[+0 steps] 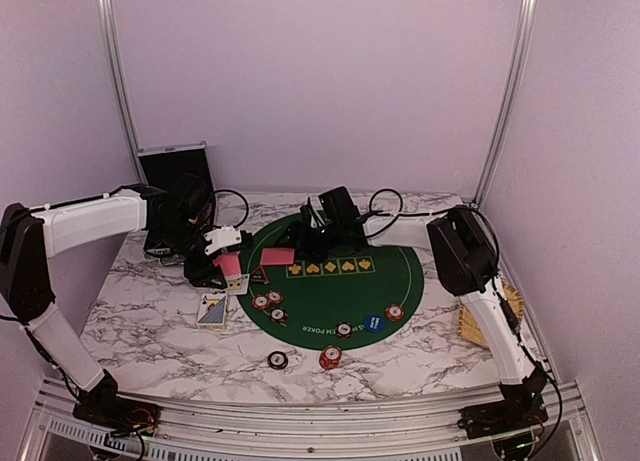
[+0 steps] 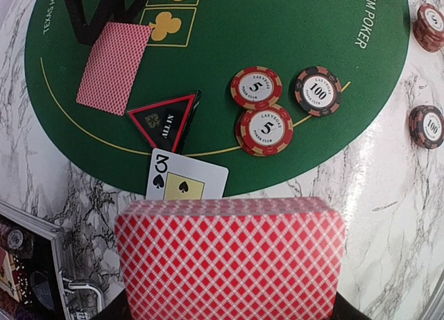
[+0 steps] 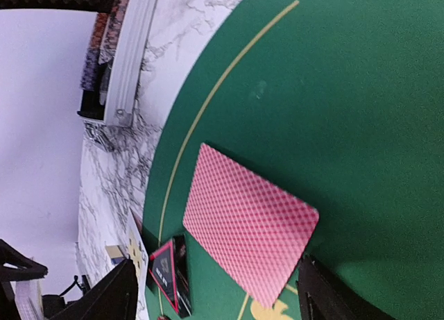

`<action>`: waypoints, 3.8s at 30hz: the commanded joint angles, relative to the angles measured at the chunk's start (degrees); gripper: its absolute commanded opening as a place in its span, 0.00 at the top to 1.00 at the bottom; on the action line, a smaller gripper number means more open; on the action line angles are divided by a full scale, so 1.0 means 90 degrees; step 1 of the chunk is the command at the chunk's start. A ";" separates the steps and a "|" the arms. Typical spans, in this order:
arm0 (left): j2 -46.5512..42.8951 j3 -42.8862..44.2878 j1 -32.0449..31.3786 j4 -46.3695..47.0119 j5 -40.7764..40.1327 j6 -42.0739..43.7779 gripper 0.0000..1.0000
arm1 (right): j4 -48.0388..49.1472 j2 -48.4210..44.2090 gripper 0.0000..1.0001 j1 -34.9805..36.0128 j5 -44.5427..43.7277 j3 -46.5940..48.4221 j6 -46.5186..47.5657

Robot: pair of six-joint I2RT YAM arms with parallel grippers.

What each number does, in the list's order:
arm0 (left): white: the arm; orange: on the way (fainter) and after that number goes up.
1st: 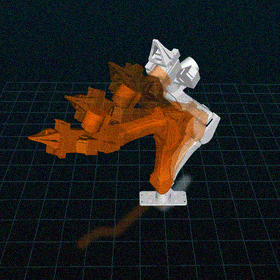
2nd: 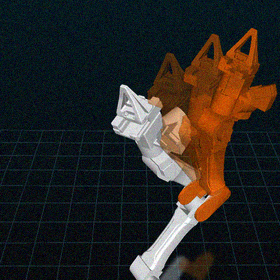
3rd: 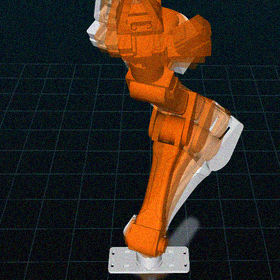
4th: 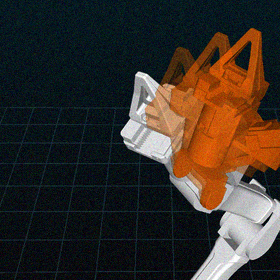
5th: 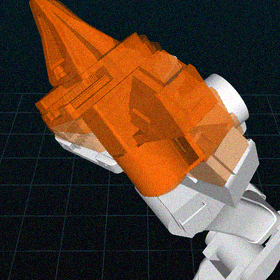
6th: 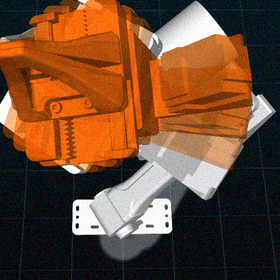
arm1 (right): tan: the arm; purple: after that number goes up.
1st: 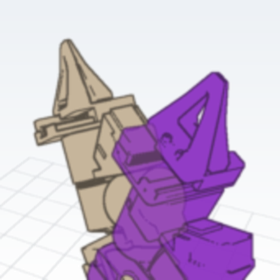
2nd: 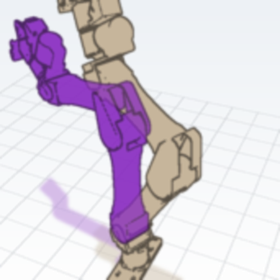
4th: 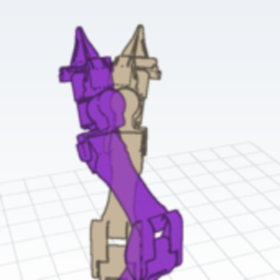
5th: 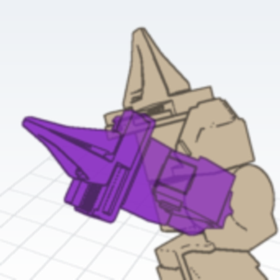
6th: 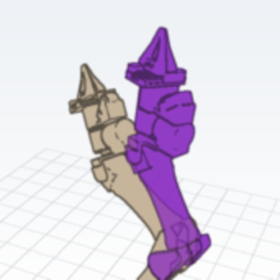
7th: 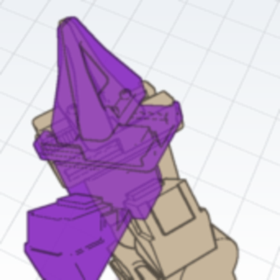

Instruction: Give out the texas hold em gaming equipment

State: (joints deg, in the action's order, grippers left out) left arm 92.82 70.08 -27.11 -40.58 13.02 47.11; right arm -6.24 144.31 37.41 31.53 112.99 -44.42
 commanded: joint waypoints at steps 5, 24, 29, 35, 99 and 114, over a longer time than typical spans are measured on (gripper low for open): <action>-0.0339 -0.0022 0.0267 -0.0255 0.0107 0.0050 1.00 | -0.0620 -0.1395 0.28 0.0374 -0.1111 -0.1017 0.0799; -0.0743 -0.0140 0.0519 -0.0412 0.0002 0.0125 1.00 | -0.1899 0.0444 0.39 0.1510 -0.0249 0.1397 0.1116; -0.0822 -0.0176 0.0552 -0.0418 0.0022 0.0136 1.00 | -0.1712 0.0531 0.39 0.1512 -0.0333 0.1293 0.1009; -0.0926 -0.0234 0.0571 -0.0444 -0.0062 0.0194 1.00 | -0.1476 0.1250 0.40 0.1614 0.0135 0.2282 0.0785; 0.0628 0.1474 -0.0591 -0.0490 0.0414 -0.0303 1.00 | 0.3765 -0.1580 0.15 0.0985 0.2190 -0.2484 -0.1754; 0.0735 0.1590 -0.0824 -0.0485 0.0424 -0.0317 1.00 | 0.3154 -0.1026 0.15 0.1062 0.2123 -0.1649 -0.1676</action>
State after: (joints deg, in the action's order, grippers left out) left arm 99.35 82.56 -34.26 -45.01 15.57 44.66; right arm 25.65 133.84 46.72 50.89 94.35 -60.82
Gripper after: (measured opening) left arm 0.659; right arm 0.850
